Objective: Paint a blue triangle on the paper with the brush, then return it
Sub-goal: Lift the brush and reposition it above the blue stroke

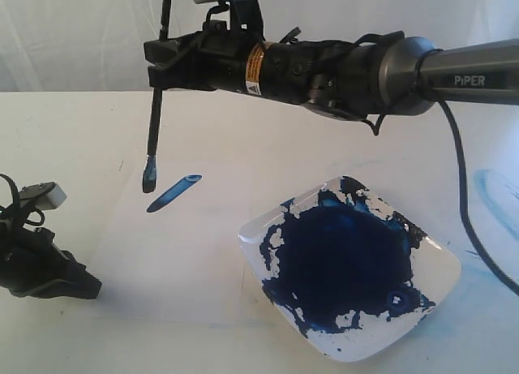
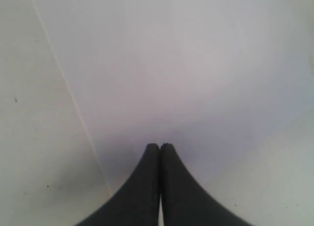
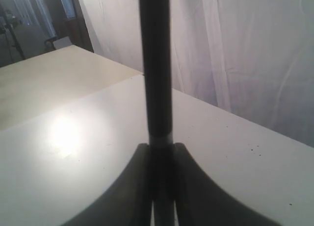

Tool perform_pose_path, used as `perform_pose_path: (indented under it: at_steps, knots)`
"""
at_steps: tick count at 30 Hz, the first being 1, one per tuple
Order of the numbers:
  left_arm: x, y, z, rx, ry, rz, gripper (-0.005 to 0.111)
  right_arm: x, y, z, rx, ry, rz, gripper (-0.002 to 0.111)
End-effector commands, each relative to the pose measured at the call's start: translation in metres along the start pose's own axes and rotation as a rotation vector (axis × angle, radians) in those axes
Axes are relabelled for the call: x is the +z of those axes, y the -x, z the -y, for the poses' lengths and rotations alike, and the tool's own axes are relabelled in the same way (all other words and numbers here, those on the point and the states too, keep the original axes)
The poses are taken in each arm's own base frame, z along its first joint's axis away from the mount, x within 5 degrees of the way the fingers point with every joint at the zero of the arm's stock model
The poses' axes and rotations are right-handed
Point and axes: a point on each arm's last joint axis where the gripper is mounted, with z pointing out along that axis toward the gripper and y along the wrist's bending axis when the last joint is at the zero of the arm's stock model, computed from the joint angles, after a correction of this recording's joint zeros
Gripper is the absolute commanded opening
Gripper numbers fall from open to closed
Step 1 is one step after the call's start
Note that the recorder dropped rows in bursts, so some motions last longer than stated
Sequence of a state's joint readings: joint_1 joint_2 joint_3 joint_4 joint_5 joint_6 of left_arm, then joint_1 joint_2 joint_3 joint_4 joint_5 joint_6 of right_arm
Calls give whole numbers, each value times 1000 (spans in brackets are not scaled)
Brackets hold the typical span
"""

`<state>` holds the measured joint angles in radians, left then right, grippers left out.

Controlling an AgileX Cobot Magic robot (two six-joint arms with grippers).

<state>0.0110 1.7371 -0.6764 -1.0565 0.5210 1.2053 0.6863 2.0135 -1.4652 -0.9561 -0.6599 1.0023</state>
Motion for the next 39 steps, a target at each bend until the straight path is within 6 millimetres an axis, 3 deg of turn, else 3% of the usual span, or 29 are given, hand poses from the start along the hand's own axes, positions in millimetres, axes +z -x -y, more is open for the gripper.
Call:
perform_pose_path:
  at_steps: [1,8,14,20,24,30,39]
  knots:
    - [0,1,4,-3,-27,2,0,5,0,-8,32,-33,1,0]
    - [0,1,4,-3,-29,2,0,7,5,-19,34,-228,-85,0]
    - [0,1,4,-3,-27,2,0,1,23,-28,102,-345,-31,0]
    - [0,1,4,-3,-27,2,0,4,23,-37,149,-468,9,0]
    - [0,1,4,-3,-31,2,0,4,22,-47,86,-607,31,0]
    - [0,1,4,-3,-31,2,0,10,12,-64,50,-530,-80,0]
    - [0,1,4,-3,-31,2,0,8,15,-59,135,-588,-3,0]
